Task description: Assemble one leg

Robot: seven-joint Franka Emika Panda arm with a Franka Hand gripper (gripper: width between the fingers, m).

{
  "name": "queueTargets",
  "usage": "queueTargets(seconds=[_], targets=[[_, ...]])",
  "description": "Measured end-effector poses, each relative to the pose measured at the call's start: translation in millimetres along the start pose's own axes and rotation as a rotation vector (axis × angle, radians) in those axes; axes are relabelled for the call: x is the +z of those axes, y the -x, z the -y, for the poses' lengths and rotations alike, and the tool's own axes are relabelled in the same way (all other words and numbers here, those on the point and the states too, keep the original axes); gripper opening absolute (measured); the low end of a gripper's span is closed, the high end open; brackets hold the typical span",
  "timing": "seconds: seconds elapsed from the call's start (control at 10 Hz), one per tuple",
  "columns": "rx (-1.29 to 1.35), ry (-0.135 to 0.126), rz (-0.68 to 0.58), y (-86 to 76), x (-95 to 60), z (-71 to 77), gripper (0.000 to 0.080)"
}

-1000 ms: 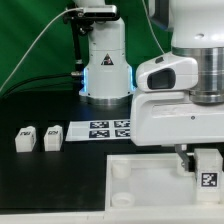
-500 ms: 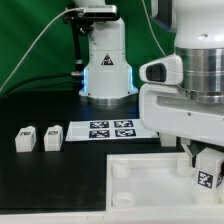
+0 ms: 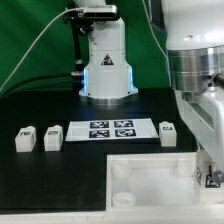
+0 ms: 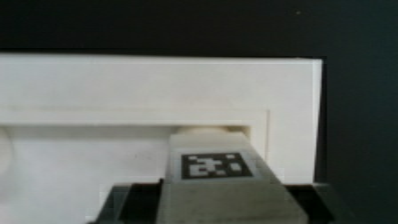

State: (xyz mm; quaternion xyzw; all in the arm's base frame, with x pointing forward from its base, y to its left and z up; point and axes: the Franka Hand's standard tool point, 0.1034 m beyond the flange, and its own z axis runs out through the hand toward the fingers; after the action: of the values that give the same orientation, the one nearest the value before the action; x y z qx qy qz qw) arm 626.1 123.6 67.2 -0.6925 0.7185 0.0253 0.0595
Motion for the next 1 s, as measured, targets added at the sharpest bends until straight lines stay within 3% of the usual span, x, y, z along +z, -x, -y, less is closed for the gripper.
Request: queueTargets(seconds=[0.3, 0.4, 0.5, 0.6, 0.7, 1.0], targets=[[0.145, -0.003, 0.026, 0.4, 0.1, 0.7, 0.0294], [0.112, -0.003, 0.025, 0.4, 0.3, 0.6, 0.0390], [0.049, -0.004, 0.026, 0.6, 0.5, 0.5, 0.0571], [-0.126, -0.010, 0.024, 1.5, 0.6, 0.2, 0.0571], [-0.292, -0.013, 0.025, 2.8, -0.4, -0.1, 0.0636], [-0.549, -0.016, 0.021, 0.7, 0.0, 0.1, 0.0649]])
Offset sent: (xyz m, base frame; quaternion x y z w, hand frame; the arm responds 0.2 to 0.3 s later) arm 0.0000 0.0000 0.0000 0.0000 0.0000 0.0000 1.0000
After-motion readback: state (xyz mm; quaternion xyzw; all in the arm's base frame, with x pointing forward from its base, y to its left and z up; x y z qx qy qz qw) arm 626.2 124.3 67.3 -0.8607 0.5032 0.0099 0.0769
